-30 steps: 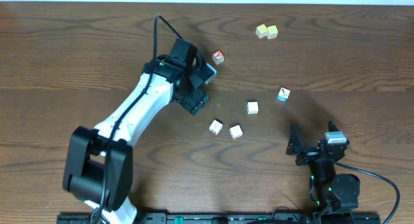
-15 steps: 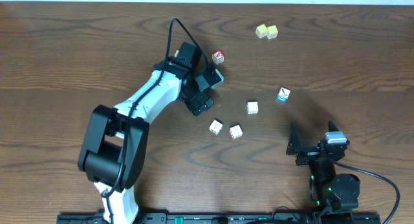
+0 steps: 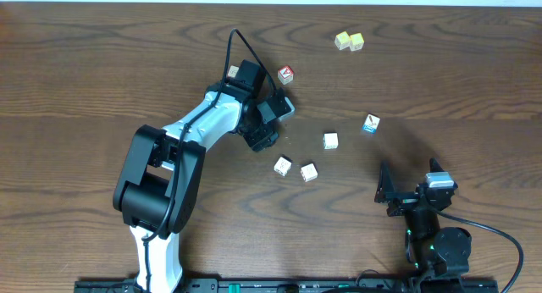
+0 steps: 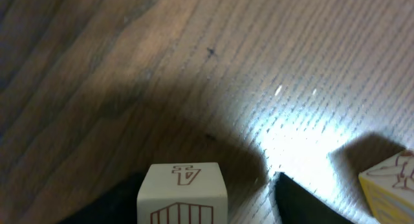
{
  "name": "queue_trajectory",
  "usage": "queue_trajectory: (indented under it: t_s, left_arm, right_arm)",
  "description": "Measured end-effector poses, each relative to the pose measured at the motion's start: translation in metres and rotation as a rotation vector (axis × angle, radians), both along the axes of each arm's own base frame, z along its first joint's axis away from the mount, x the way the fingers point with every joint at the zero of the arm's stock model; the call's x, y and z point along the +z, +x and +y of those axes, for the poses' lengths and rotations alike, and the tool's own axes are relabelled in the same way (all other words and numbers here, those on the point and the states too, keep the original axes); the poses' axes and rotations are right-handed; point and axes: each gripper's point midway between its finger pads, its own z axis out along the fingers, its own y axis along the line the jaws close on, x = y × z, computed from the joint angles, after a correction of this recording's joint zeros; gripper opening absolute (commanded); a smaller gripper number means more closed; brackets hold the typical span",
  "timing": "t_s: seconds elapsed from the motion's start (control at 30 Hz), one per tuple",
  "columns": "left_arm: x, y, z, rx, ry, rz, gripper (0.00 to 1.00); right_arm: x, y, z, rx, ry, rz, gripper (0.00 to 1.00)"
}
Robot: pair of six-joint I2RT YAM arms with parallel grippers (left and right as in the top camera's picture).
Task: Lift 5 blocks
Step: 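Lower the left gripper and close it on the 'A' block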
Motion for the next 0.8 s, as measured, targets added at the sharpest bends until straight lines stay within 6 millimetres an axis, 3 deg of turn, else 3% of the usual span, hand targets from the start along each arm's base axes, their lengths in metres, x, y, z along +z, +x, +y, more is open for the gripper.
queue_trajectory:
  t_s: [0.2,0.23,0.37,0.47,0.8]
  left_arm:
    - [-0.0004,-0.0004,0.0002,-0.002,0.001,0.001,0.58]
    - [-0.0004,-0.0006,0.0002,-0.002,0.001,0.002,0.53]
    - [-0.0008,-0.0019,0.0008,0.001,0.003,0.009,0.52]
    - [-0.0008,-0.0018,0.0010,0.015,0.003,0.013,0.41]
    - [-0.0021,0.0000,0.0056,0.134,0.022,0.043,0.34]
  right_arm:
    - [0.0000,0.0000,0.0000,0.000,0.000,0.000,0.99]
    - [0.0000,0.0000,0.0000,0.000,0.000,0.000,0.99]
    - [0.0000,0.0000,0.0000,0.000,0.000,0.000,0.99]
    - [0.0000,0.0000,0.0000,0.000,0.000,0.000,0.99]
    - [0.0000,0.0000,0.0000,0.000,0.000,0.000,0.99]
